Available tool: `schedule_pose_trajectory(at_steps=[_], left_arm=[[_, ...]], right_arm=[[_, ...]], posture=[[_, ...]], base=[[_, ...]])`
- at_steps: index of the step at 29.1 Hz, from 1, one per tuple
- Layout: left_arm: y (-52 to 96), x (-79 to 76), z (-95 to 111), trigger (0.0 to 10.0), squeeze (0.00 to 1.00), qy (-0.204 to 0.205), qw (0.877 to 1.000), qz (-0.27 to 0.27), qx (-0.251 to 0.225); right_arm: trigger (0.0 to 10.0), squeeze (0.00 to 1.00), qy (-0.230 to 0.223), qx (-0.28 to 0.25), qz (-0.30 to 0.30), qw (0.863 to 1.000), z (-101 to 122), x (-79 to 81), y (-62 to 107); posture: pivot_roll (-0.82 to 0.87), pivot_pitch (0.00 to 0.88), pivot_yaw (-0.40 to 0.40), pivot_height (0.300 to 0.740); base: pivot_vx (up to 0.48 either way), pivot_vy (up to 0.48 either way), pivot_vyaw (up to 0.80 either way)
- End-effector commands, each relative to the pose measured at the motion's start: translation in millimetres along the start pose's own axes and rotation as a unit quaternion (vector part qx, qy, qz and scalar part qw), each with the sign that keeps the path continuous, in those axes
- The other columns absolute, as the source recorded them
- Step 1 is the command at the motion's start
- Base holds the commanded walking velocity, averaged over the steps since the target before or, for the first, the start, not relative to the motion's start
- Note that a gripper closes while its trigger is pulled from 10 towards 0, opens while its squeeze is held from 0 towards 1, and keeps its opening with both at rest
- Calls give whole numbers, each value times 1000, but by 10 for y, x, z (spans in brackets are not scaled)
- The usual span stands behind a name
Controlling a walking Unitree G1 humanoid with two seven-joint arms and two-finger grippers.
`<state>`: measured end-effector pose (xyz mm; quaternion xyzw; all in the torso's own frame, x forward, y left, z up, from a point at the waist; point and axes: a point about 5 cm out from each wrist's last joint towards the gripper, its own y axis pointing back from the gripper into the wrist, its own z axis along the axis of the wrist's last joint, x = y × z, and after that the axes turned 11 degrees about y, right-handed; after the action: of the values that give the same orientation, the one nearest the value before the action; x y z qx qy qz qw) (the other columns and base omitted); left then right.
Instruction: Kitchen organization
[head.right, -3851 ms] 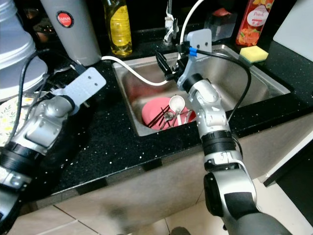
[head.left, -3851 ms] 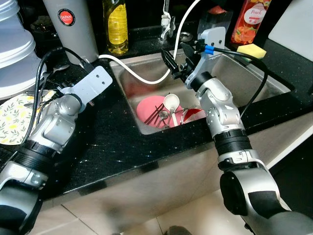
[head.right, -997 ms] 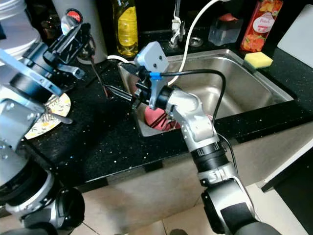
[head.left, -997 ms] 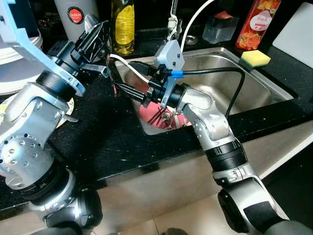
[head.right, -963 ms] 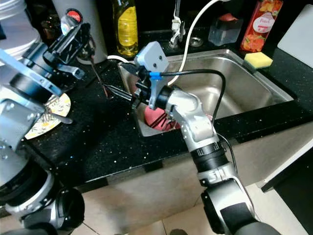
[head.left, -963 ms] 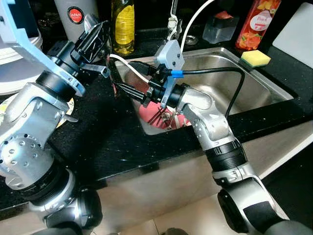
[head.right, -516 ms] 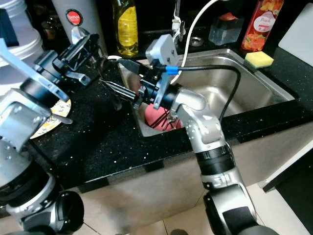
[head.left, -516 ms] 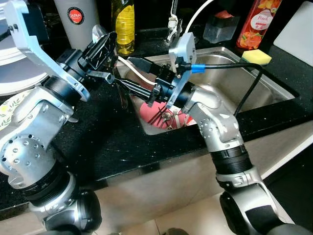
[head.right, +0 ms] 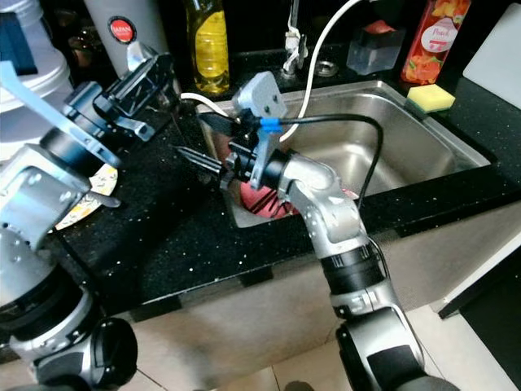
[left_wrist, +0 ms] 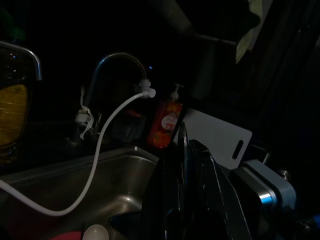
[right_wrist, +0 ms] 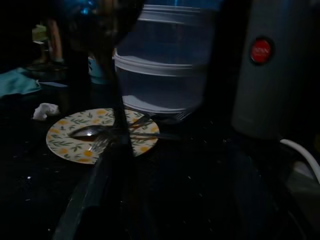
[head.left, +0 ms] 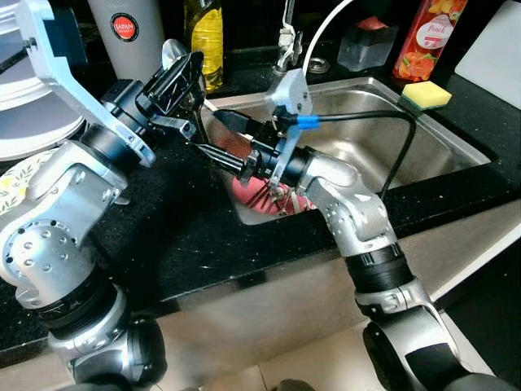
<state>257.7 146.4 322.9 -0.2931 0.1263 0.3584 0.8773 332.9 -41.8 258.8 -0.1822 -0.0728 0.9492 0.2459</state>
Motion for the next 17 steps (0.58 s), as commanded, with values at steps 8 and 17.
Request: schedule_pose_trajectory(at_steps=[8, 17], left_arm=[[17, -9, -33, 10000, 0, -19, 1000, 3, 16], [-49, -3, -144, 10000, 0, -73, 996, 32, 39]], right_arm=[[0, 0, -11, -11, -33, 999, 35, -107, 7], [0, 0, -15, -9, -43, 999, 1, -111, 6]], posture=[[86, 0, -3, 740], [84, 0, 14, 740]], base=[[0, 0, 0], [0, 0, 0]])
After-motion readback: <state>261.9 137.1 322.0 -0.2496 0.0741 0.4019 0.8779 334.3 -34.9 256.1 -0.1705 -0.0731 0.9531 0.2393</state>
